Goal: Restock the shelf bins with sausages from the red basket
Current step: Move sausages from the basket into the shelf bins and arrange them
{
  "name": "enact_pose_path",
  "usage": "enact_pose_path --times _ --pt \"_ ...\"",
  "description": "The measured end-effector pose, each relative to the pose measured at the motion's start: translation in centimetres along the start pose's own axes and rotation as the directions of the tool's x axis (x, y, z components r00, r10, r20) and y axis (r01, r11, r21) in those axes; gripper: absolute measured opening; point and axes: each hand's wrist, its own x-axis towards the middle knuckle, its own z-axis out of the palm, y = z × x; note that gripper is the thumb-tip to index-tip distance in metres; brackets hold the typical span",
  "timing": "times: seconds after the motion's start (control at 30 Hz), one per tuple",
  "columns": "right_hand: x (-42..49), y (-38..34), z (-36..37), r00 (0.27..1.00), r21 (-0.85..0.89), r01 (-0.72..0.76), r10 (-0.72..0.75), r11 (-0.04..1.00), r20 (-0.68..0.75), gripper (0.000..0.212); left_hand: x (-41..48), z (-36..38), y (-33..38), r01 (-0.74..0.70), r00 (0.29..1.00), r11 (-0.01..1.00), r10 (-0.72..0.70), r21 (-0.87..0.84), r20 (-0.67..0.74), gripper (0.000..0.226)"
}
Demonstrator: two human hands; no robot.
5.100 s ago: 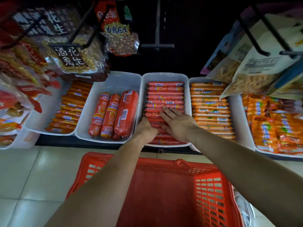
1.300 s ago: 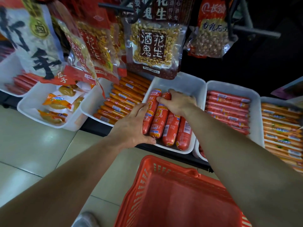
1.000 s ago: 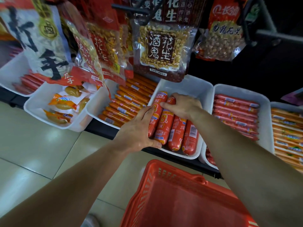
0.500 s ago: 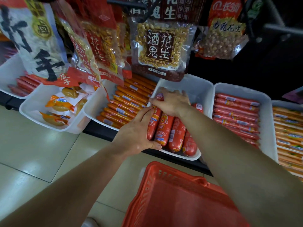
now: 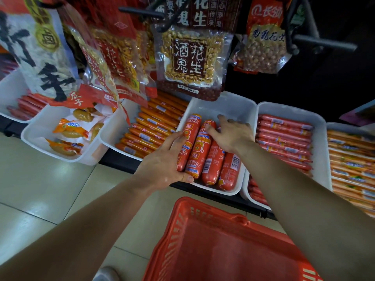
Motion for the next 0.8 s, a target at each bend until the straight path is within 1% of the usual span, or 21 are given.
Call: enact_pose_path --times 0.17,0.23,0.3,0.33,0.43,0.47,0.53,0.6,0.63,0.67,0.73,0.8 --pt "0.5 -0.2 -0.8 0.998 -0.010 0.014 -0.013 1.000 0.056 0.082 -0.1 0.0 0.0 -0.016 1.000 1.000 0.016 -0.011 -0.004 0.119" --pt "0.5 -0.8 -1.1 0.996 0.033 0.058 -0.060 0.998 0.061 0.080 0.0 0.0 0.0 -0.020 1.000 1.000 0.020 -0.017 -0.008 0.119" --pt "0.1 -2.0 -0.7 0.990 0.048 0.133 -0.135 0.990 0.044 0.076 0.0 0.1 -0.1 -0.024 1.000 1.000 0.024 -0.016 -0.009 0.119" --pt "-0.1 -2.6 -0.4 0.988 0.048 0.148 -0.150 0.988 0.040 0.075 0.0 0.2 -0.2 -0.026 1.000 1.000 0.026 -0.011 -0.008 0.118" --pt "-0.5 -3.4 -0.2 0.992 0.001 0.121 -0.121 0.993 0.037 0.071 0.1 0.1 0.0 -0.023 1.000 0.999 0.022 0.025 0.012 0.118" --pt "-0.7 -3.6 -0.2 0.994 -0.041 0.108 -0.108 0.993 0.015 0.069 0.1 0.0 0.1 -0.019 1.000 0.999 0.018 0.050 0.016 0.117" --pt "-1.8 -4.0 -0.5 0.993 -0.098 0.067 -0.076 0.993 -0.087 0.064 0.0 -0.4 0.7 -0.016 0.999 0.993 0.013 0.117 0.029 0.113" --pt "-3.5 -4.2 -0.3 0.981 -0.043 0.045 -0.053 0.998 -0.187 0.059 -0.3 -0.8 1.3 -0.026 0.999 0.982 0.019 0.187 0.041 0.107" --pt "-4.6 -3.9 -0.1 0.977 0.010 0.043 -0.040 0.999 -0.209 0.057 -0.4 -0.9 1.6 -0.036 0.999 0.975 0.027 0.219 0.047 0.104" --pt "-5.8 -3.5 0.1 0.978 0.061 0.040 -0.027 0.997 -0.208 0.058 -0.6 -1.0 2.0 -0.047 0.998 0.967 0.035 0.249 0.052 0.101" --pt "-8.0 -1.9 0.4 0.987 0.121 0.013 0.006 0.993 -0.160 0.066 -1.0 -1.2 2.5 -0.060 0.998 0.959 0.048 0.276 0.050 0.096" --pt "-10.5 0.3 0.7 0.994 0.135 -0.024 0.037 0.991 -0.102 0.076 -1.3 -1.5 2.8 -0.053 0.998 0.970 0.043 0.236 0.048 0.097"
